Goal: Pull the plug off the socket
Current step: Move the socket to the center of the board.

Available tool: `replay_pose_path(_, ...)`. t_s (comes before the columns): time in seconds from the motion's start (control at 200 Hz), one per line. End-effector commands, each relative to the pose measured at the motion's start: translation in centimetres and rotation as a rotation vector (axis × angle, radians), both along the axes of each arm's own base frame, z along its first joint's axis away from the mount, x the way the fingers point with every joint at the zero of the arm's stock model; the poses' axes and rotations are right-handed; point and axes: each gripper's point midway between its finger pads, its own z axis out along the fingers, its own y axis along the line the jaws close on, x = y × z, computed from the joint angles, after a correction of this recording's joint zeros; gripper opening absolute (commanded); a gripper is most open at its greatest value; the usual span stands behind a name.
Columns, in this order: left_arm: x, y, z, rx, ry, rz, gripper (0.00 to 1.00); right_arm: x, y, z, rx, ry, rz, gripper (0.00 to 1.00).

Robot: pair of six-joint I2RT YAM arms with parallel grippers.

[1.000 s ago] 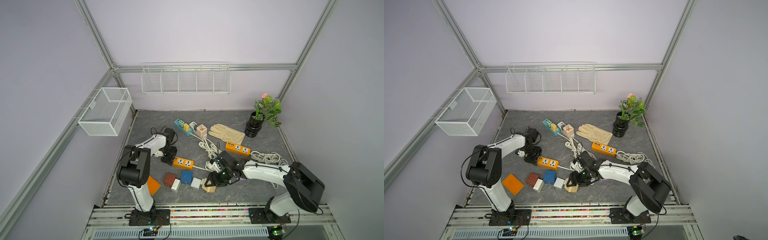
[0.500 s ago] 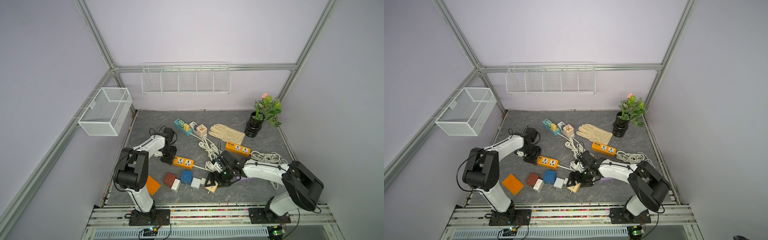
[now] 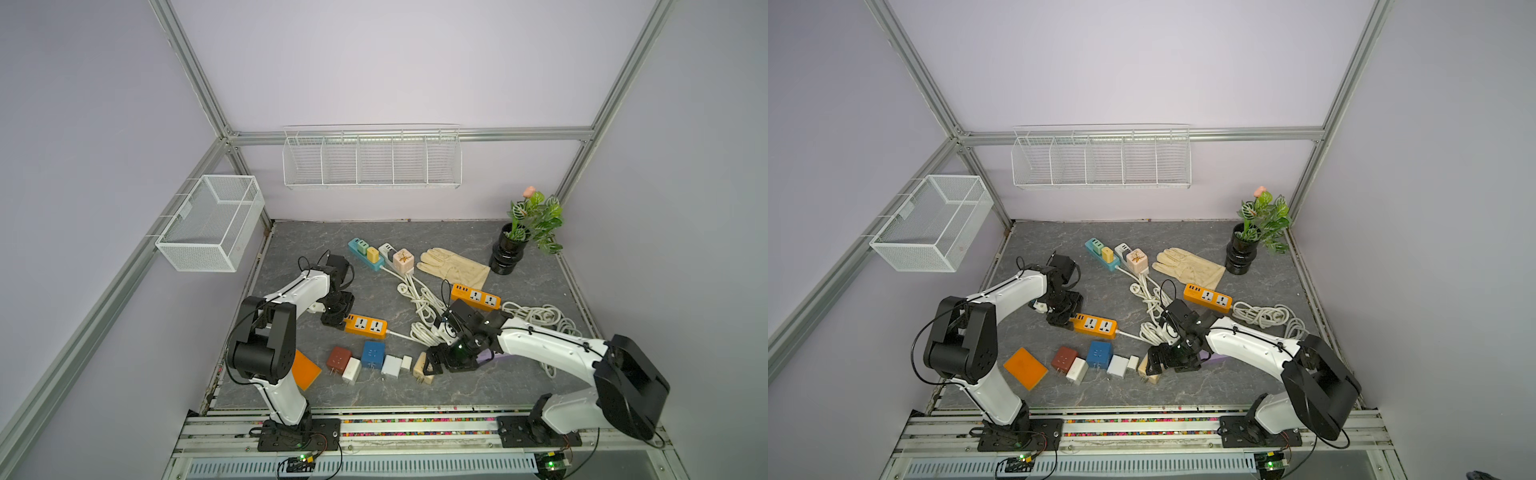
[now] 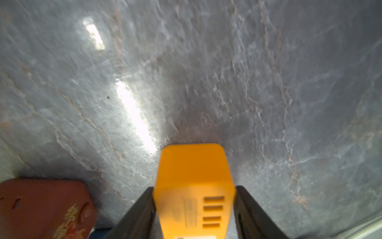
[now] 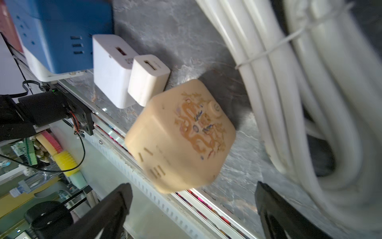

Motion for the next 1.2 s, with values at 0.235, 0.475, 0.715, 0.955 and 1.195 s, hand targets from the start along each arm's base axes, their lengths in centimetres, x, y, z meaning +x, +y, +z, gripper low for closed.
replay_pose_path(0.235, -0.7, 0.2, 0.8, 0.005, -0.012, 0.004, 0.71, 6.6, 0.2, 7.4, -0.059, -0.37, 0.03, 0.98)
replay_pose_path(0.475, 1.2, 0.9, 5.2, 0.058, -0.122, -0.025, 0.71, 13.5, 2.9, 10.7, -0.146, -0.59, 0.067, 0.79)
replay_pose_path(0.715, 5.6, 0.7, 9.4, 0.081, -0.245, -0.078, 0.71, 19.0, 7.0, 11.2, -0.181, -0.68, 0.096, 0.58)
replay_pose_path(0.955, 12.1, -0.7, 13.0, 0.061, -0.397, -0.202, 0.7, 23.9, 10.4, 9.2, -0.272, -0.724, 0.082, 0.54)
replay_pose_path(1.195, 16.8, -0.5, 13.9, 0.024, -0.507, -0.234, 0.74, 27.4, 13.9, 7.9, -0.263, -0.76, 0.099, 0.56)
